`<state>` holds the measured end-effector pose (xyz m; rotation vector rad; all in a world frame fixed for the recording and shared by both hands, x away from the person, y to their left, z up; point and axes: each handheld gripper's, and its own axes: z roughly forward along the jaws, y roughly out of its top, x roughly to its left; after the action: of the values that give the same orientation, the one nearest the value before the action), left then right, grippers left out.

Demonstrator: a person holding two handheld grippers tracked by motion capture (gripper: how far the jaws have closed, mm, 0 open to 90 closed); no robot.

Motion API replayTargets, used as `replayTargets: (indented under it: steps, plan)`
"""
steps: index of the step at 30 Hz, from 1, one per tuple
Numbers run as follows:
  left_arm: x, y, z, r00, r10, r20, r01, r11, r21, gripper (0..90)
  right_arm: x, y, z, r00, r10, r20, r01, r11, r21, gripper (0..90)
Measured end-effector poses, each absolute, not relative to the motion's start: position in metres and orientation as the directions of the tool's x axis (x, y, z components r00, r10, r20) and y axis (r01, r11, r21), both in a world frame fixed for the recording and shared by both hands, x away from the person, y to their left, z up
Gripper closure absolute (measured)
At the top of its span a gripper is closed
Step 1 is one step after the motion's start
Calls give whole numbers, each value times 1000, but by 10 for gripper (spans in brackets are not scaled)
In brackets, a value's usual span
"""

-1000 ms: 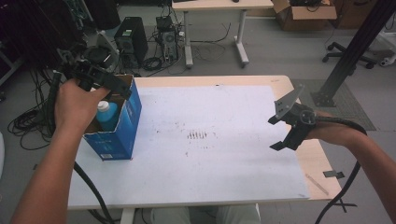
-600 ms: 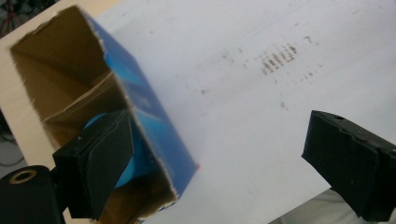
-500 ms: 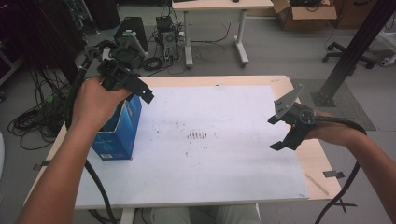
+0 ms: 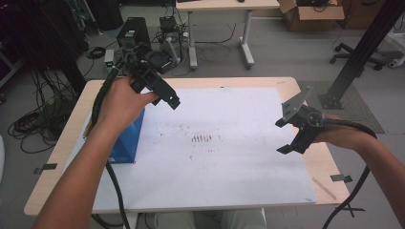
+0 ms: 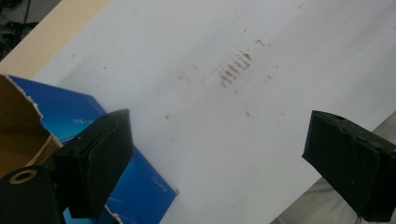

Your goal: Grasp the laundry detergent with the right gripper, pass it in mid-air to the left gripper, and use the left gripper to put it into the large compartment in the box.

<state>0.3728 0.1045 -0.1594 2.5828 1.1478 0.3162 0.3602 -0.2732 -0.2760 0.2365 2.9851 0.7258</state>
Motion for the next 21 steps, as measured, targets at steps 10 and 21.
replayTargets:
  steps: [10, 21]
  plan:
    - [380, 86, -169, 718, 693, 72, 640, -697, 323, 88, 361, -272, -275, -987, 162, -23, 133, 877, 461, 87]
    - [383, 66, -178, 794, 604, 75, 559, -772, 301, 85, 363, -272, -276, -986, 167, -20, 139, 874, 465, 87]
